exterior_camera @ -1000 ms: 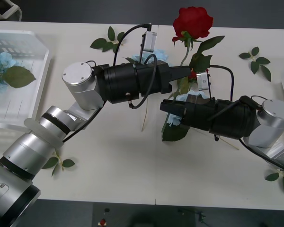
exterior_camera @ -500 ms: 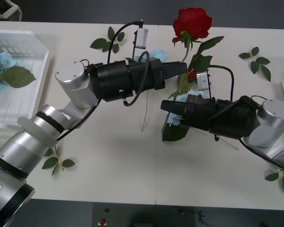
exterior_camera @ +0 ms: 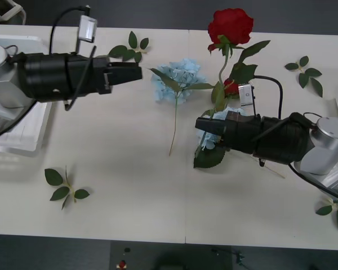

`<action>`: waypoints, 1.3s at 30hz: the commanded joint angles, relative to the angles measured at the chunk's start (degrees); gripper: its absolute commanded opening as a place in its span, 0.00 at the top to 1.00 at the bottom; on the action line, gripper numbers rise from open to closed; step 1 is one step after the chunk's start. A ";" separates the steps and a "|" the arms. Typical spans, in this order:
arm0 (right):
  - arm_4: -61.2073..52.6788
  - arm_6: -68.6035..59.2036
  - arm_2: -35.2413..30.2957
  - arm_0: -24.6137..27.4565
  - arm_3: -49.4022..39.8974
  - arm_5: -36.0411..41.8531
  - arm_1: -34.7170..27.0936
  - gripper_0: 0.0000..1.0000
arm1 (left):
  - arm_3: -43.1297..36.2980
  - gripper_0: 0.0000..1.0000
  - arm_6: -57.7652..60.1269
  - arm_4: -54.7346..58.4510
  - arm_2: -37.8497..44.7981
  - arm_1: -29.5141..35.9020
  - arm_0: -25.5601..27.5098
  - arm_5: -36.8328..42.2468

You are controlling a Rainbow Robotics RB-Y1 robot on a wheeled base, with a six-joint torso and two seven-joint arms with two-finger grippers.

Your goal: Put the red flowers into the right box and the blue flowers into the left box

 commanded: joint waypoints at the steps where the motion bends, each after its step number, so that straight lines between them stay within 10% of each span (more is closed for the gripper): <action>1: -0.34 -0.88 -0.57 -3.41 -0.68 -0.27 -13.06 1.00 | 6.54 0.00 2.80 -4.84 2.17 3.17 -2.90 3.85; 14: 22.25 -20.71 -0.49 2.66 13.82 -1.06 -46.98 1.00 | 16.29 0.00 4.21 -39.12 4.19 -7.81 -13.62 -0.63; 26: 32.53 -31.52 -0.49 7.31 24.72 -0.18 -49.88 1.00 | 15.68 0.00 17.74 -64.96 4.19 -22.93 -13.97 -3.88; 27: 32.27 -31.52 -0.49 7.31 24.72 0.34 -50.06 0.93 | 15.59 0.00 18.97 -66.28 4.19 -23.81 -13.97 -3.88; 30: 30.51 -31.61 -0.40 7.40 24.81 1.66 -50.41 0.00 | 15.32 0.00 23.10 -71.02 4.19 -26.36 -13.97 -3.88; 39: 24.97 -27.83 -0.49 7.40 23.67 6.06 -49.79 0.00 | 14.45 0.00 35.49 -80.34 -1.26 -29.79 -13.97 -8.36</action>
